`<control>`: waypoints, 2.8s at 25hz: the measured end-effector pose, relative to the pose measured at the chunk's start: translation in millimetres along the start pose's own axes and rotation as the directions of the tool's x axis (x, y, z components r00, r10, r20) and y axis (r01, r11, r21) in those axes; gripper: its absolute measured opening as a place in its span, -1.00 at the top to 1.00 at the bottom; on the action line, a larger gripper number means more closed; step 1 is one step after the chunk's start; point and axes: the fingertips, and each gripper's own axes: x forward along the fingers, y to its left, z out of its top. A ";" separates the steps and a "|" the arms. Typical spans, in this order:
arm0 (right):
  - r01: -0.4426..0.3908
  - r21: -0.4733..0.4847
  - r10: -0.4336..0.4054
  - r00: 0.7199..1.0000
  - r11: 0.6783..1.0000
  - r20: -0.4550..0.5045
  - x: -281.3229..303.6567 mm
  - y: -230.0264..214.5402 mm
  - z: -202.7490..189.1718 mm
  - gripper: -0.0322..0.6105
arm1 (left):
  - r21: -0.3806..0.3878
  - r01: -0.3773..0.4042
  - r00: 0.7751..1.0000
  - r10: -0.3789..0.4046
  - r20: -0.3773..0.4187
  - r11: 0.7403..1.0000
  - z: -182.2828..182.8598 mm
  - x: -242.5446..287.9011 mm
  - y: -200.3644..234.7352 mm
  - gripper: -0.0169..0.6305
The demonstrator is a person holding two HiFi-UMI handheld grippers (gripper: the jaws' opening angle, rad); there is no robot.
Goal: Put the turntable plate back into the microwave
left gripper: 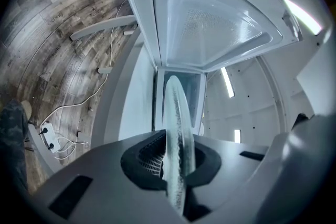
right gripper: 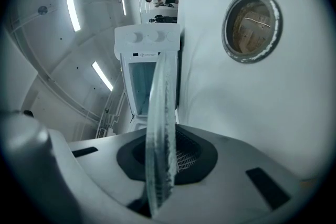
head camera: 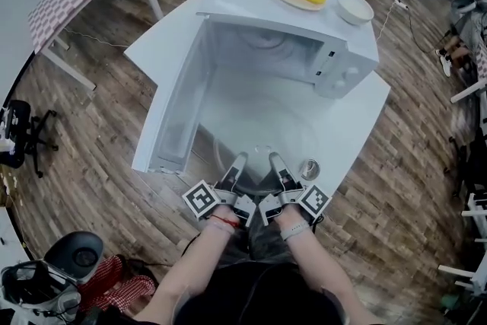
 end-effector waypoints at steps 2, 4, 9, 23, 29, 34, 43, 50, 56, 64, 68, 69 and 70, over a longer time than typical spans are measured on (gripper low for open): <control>0.004 -0.003 -0.004 1.000 1.000 -0.010 5.9 -1.1 -0.1 0.78 | 0.002 0.001 1.000 -0.001 0.008 1.000 5.0 2.3 0.0 0.85; 0.006 -0.010 -0.006 1.000 1.000 -0.024 14.3 -1.6 -0.2 0.78 | 0.004 0.004 1.000 -0.004 0.020 1.000 12.1 5.5 -0.1 0.85; 0.005 -0.001 -0.005 0.999 1.000 -0.044 34.0 0.6 4.8 0.78 | 0.003 0.001 0.999 -0.001 0.042 1.000 23.8 19.6 -0.4 0.85; -0.004 -0.009 0.004 0.998 1.000 -0.063 76.4 6.4 33.3 0.78 | 0.011 0.008 0.998 -0.009 0.060 1.000 42.1 65.5 -1.2 0.85; 0.001 -0.019 -0.003 0.998 1.000 -0.069 93.2 5.1 44.2 0.78 | 0.009 0.008 0.998 -0.009 0.065 1.000 50.9 82.8 1.7 0.85; -0.002 -0.017 0.001 0.998 1.000 -0.071 111.2 5.9 47.6 0.78 | 0.004 0.011 0.997 -0.011 0.070 1.000 63.0 95.5 1.8 0.85; -0.004 -0.016 0.003 0.998 1.000 -0.070 127.6 2.0 62.0 0.78 | 0.012 0.006 0.997 -0.007 0.073 1.000 69.6 115.4 8.6 0.85; -0.011 -0.015 0.010 0.998 1.000 -0.063 142.3 0.4 74.2 0.78 | 0.019 0.005 0.998 -0.006 0.066 1.000 75.3 133.9 11.2 0.85; -0.021 -0.018 0.020 0.998 1.000 -0.062 152.0 1.1 80.0 0.78 | 0.024 0.014 0.998 -0.015 0.064 1.000 79.9 144.2 12.3 0.85; -0.027 -0.026 0.026 0.998 0.999 -0.051 163.2 1.0 86.0 0.78 | 0.041 0.005 0.998 -0.008 0.060 0.999 87.3 155.8 13.1 0.85; -0.028 -0.024 0.027 0.999 0.999 -0.044 168.4 2.4 87.6 0.78 | 0.021 0.009 0.997 -0.011 0.081 1.000 91.5 158.4 11.3 0.85; -0.027 -0.024 0.026 0.999 0.999 -0.043 169.4 2.5 87.7 0.78 | 0.009 0.015 0.996 -0.015 0.088 1.000 92.7 157.4 11.1 0.85; -0.026 -0.024 0.025 0.999 0.999 -0.043 170.5 2.7 87.9 0.78 | -0.001 0.021 0.995 -0.021 0.093 1.000 93.7 156.5 10.8 0.85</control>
